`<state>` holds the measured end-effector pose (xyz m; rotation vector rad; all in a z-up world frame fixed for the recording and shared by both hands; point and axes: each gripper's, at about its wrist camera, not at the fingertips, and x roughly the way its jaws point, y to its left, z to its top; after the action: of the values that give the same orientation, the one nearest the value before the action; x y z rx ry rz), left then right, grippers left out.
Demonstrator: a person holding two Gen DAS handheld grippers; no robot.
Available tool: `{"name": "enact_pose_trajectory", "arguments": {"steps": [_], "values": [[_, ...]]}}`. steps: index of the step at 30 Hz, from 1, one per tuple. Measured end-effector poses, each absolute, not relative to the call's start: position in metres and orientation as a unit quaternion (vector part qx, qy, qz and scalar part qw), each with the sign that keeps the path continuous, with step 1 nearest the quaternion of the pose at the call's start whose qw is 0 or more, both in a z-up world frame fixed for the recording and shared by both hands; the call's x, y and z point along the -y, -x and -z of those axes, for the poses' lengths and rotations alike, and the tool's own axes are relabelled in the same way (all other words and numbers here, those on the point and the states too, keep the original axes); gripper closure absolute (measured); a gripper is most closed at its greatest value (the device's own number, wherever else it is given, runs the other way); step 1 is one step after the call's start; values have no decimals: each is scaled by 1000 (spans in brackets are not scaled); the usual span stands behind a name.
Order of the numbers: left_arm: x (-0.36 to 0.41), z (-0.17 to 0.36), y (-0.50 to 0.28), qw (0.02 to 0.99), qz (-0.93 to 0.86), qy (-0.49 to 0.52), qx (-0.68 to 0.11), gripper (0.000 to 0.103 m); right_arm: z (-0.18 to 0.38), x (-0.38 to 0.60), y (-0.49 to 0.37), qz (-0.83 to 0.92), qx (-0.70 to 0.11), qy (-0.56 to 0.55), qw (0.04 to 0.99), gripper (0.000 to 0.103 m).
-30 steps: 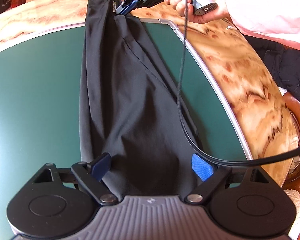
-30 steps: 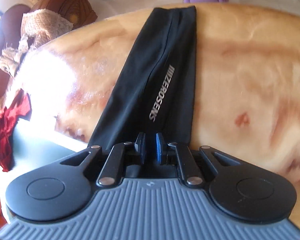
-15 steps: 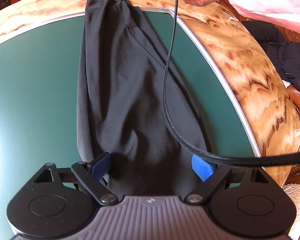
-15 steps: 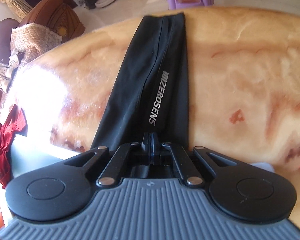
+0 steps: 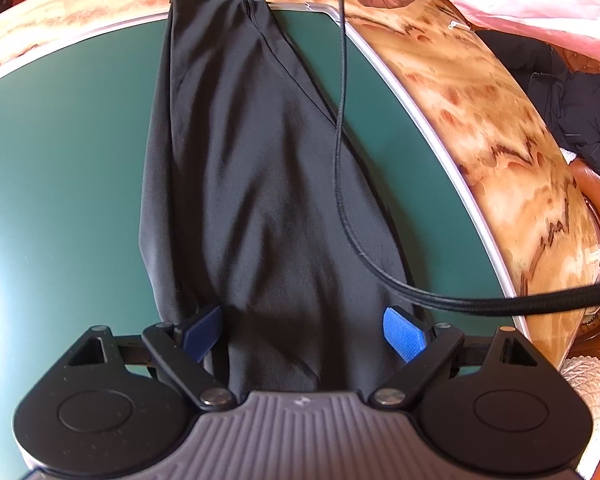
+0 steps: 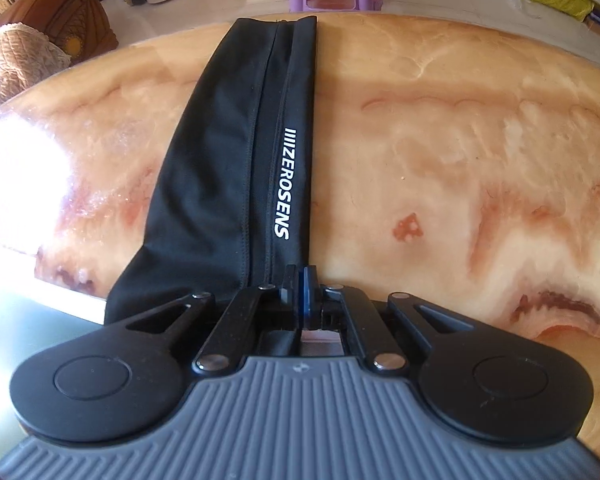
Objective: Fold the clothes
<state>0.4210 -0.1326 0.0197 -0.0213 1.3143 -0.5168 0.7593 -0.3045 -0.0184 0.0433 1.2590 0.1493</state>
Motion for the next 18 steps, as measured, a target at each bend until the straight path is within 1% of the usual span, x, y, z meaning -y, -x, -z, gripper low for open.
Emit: {"name": "enact_pose_trajectory", "arguments": {"steps": [2,9,13,18], "values": [[134,-19,-421,760,238,6,-605,11,15,303,-758,-65,-581,-11,811,93],[137,-18,-420,759,240,-7,-606,11,-10,291,-772,-74,-534,-26,842,92],[138,-19,-418,760,241,-17,-604,11,8,279,-793,-85,-553,-49,828,91],[137,-17,-416,763,244,-14,-598,9,18,275,-801,-63,-549,-50,832,91]]}}
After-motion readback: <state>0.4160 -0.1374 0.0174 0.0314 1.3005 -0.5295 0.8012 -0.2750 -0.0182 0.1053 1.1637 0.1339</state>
